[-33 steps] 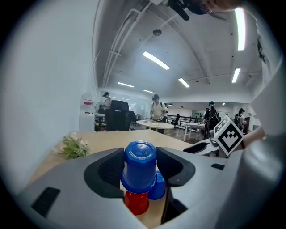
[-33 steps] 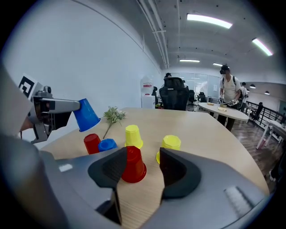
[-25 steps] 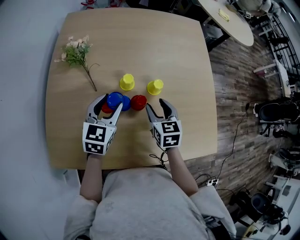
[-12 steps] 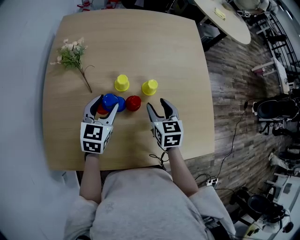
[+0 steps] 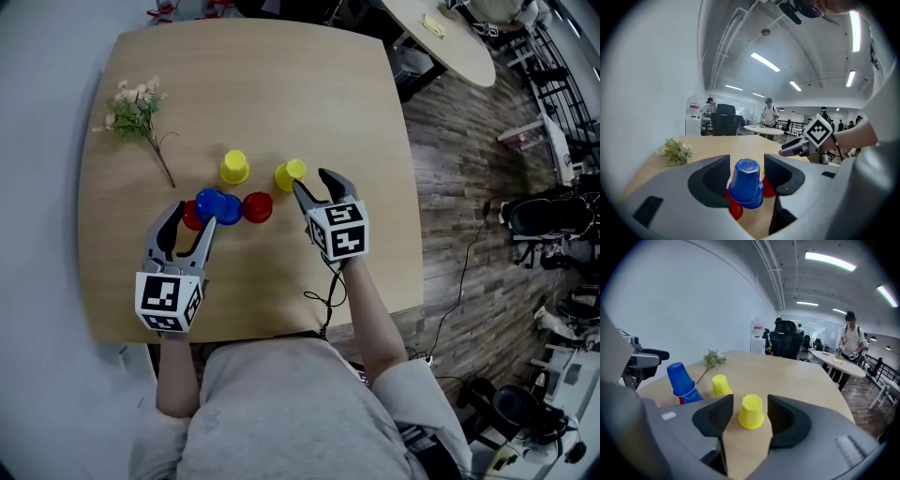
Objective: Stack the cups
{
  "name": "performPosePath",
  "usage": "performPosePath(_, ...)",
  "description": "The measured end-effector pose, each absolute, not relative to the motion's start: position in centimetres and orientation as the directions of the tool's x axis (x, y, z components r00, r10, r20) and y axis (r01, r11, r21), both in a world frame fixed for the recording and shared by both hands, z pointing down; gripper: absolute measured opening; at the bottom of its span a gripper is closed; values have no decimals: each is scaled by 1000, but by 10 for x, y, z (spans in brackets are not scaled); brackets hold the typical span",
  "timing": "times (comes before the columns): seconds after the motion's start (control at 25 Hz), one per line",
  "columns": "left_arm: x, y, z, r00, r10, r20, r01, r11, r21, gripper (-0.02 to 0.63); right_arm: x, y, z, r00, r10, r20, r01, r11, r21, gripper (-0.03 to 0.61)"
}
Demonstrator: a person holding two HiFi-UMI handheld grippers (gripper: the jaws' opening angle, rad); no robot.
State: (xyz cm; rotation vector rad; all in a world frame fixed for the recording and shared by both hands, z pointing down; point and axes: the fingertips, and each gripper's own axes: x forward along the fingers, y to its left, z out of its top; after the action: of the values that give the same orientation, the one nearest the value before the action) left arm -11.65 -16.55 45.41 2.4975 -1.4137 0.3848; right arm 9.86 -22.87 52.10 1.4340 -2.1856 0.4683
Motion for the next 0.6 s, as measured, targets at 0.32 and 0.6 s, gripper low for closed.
performPosePath(0.32, -148, -151, 454, 399, -842, 363, -912, -405, 64, 78, 92, -249, 574, -324, -680, 658, -914, 405, -31, 239)
performPosePath(0.6, -162, -147, 458, 361, -852, 380, -928, -368, 56, 28, 87, -252, 580, -314, -682, 660, -912, 409, -11, 215)
